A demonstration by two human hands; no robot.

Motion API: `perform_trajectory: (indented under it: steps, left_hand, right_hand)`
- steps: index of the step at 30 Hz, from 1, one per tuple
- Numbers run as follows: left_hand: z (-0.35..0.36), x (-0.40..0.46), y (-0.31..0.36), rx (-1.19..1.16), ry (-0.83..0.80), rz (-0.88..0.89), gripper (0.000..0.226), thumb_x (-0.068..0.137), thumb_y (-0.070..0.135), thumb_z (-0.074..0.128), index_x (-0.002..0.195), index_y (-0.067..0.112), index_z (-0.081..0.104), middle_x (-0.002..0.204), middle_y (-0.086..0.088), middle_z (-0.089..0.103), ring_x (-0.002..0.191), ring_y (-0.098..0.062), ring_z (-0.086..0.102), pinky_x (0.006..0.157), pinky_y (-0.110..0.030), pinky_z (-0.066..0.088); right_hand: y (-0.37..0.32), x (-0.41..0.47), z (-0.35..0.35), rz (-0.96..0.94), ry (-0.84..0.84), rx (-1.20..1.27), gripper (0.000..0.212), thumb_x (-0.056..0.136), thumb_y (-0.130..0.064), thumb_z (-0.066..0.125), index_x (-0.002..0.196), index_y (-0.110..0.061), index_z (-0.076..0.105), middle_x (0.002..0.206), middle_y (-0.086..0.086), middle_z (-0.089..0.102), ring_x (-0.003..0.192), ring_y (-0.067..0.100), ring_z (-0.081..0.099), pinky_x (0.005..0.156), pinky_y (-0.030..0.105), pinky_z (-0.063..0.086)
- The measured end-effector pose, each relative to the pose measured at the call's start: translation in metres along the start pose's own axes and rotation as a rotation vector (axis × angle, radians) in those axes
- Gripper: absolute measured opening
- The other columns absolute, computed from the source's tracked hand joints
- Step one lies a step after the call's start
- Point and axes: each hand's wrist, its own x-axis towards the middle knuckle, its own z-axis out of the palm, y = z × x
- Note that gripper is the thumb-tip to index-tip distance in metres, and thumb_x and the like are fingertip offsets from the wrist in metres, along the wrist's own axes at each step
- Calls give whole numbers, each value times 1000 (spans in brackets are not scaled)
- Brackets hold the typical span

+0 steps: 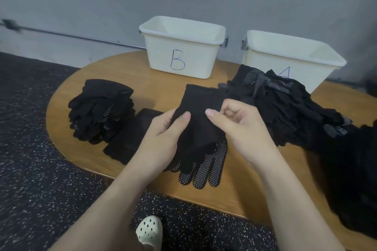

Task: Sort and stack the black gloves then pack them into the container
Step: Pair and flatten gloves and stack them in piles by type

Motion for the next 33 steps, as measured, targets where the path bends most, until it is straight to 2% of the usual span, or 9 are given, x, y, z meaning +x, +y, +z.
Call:
perform_trajectory:
  steps: [4, 9, 14, 19, 22, 25, 28, 31, 33]
  left_hand:
    - [3, 2, -1, 170, -67, 1, 27, 107, 31, 49, 115, 21, 73, 111, 9, 77, 108, -8, 71, 97, -34, 55]
    - [5, 1, -6, 402, -130, -62, 60, 105, 59, 38, 102, 8, 70, 102, -8, 75, 99, -23, 70, 95, -51, 52]
    - [11, -6, -11, 475, -169, -124, 53, 107, 51, 39, 82, 10, 63, 76, -1, 68, 79, -20, 65, 85, -46, 51]
    - [18, -18, -16, 474, -162, -159, 49, 108, 53, 32, 112, 23, 70, 108, 11, 73, 103, -1, 65, 97, -24, 48]
    - [30, -23, -15, 489, -141, -144, 44, 109, 50, 30, 126, 30, 66, 118, 18, 69, 110, 10, 58, 85, 0, 38]
    - [40, -25, -17, 468, -153, -106, 44, 110, 49, 30, 128, 29, 65, 120, 17, 68, 112, 5, 59, 88, -3, 38]
    - [44, -27, -15, 430, -83, -60, 44, 109, 48, 33, 114, 24, 70, 107, 12, 73, 101, -1, 64, 88, -20, 47]
    - [35, -26, -5, 291, 4, 37, 42, 109, 39, 41, 85, 18, 67, 76, 15, 67, 74, -1, 61, 69, -20, 44]
    - [27, -26, 0, 217, -7, 134, 45, 109, 30, 46, 72, 6, 56, 65, -2, 57, 64, -11, 53, 64, -25, 41]
  right_hand:
    - [-5, -10, -6, -34, 9, 102, 43, 97, -14, 68, 58, -31, 60, 58, -16, 56, 57, 3, 53, 58, 18, 44]
    - [-5, -23, -9, -71, -30, 127, 38, 98, -16, 66, 63, -29, 59, 62, -8, 59, 62, 11, 54, 61, 24, 45]
    - [-1, -28, -12, -63, 20, -19, 46, 99, -12, 66, 59, -31, 54, 58, -19, 52, 58, 0, 48, 62, 16, 39]
    - [4, -34, -22, -54, 65, -153, 46, 98, -18, 68, 62, -17, 39, 54, -15, 36, 56, 2, 36, 57, 15, 31]
    - [6, -40, -26, -13, 82, -172, 48, 98, -21, 69, 61, -20, 39, 54, -14, 35, 57, 4, 34, 57, 19, 31]
    - [2, -46, -29, 26, 92, -146, 51, 99, -17, 67, 55, -28, 45, 53, -15, 41, 54, 1, 39, 56, 15, 34]
    - [-5, -50, -31, 46, 104, -99, 48, 100, -17, 66, 55, -29, 54, 54, -13, 49, 58, 0, 47, 60, 15, 39]
    - [-16, -52, -33, 59, 97, 37, 39, 96, -30, 70, 76, 0, 56, 73, 22, 56, 73, 19, 55, 72, 36, 43]
    - [-23, -51, -34, 85, 81, 194, 48, 89, -34, 69, 83, 10, 50, 80, 24, 58, 78, 25, 57, 73, 40, 43]
